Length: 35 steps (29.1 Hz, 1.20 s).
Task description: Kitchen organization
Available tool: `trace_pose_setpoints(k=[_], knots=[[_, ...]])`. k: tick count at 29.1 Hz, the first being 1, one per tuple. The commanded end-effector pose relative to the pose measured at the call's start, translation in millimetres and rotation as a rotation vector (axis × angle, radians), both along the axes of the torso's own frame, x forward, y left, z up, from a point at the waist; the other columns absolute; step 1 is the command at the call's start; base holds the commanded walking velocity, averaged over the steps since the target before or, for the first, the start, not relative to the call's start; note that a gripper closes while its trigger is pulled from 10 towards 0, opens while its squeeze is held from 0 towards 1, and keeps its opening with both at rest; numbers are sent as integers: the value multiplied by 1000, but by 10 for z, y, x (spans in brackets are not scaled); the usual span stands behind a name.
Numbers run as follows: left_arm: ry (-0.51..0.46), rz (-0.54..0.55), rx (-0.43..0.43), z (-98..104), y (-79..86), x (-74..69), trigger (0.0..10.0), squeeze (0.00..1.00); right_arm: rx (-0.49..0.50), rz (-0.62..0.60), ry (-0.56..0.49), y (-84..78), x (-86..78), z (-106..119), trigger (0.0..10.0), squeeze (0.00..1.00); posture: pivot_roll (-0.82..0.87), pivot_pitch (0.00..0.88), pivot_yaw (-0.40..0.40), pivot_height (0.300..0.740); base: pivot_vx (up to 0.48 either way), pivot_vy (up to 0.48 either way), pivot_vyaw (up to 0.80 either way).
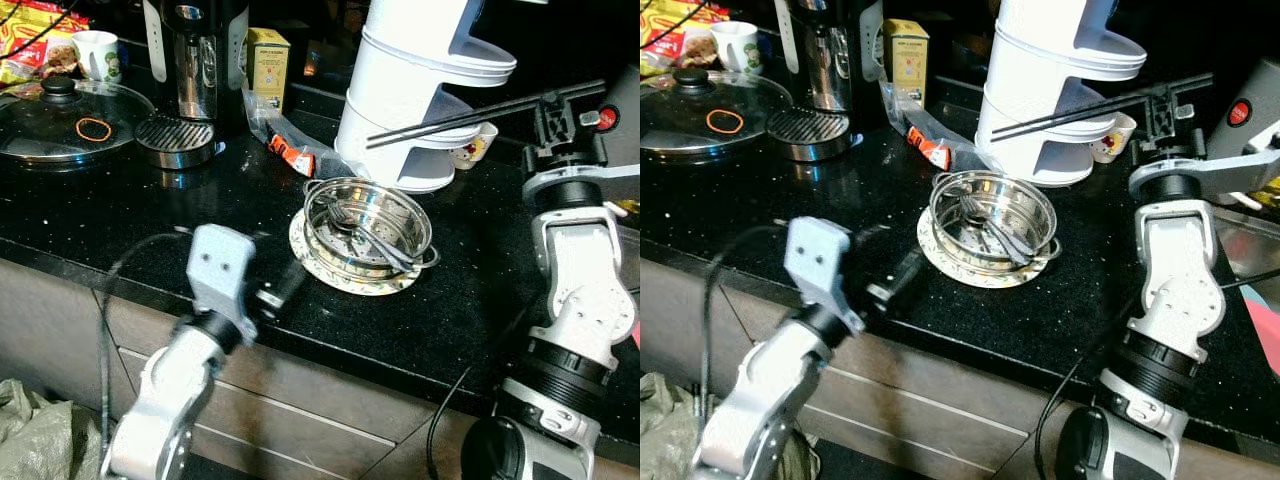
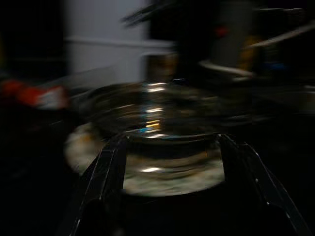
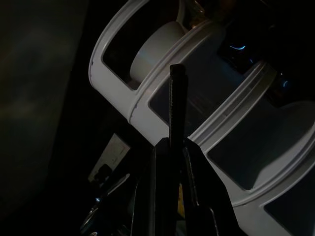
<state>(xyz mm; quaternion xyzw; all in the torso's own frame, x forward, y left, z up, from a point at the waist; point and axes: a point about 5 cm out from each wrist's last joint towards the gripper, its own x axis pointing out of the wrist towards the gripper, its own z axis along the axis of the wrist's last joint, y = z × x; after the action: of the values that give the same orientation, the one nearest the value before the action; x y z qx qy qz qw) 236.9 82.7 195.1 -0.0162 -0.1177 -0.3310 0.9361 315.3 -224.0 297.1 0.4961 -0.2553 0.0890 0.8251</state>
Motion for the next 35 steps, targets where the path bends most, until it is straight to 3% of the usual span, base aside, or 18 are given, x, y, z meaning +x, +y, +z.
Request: trace_pose_setpoints(k=[1, 9, 16, 25, 35], knots=[[15, -26, 6, -17, -32, -31, 10000, 0, 5, -9, -26, -21, -30, 24, 10000, 0, 159, 0, -166, 740, 0, 0, 0], [15, 6, 19, -33, 4, -7, 10000, 0, -10, 11, -27, 43, -17, 6, 10000, 0, 161, 0, -169, 740, 0, -31, 0], [18, -6, 21, -33, -4, -15, 10000, 0, -48, 8, -16, 60, -3, 8, 10000, 0, 161, 0, -169, 740, 0, -309, 0], [19, -17, 22, -23, -16, -28, 10000, 0, -54, 11, -19, 85, -5, 8, 10000, 0, 161, 0, -166, 740, 0, -349, -747], [20, -21, 21, -13, -18, -36, 10000, 0, -51, 3, -27, 88, -16, 15, 10000, 0, 163, 4, -166, 740, 0, -347, 0]])
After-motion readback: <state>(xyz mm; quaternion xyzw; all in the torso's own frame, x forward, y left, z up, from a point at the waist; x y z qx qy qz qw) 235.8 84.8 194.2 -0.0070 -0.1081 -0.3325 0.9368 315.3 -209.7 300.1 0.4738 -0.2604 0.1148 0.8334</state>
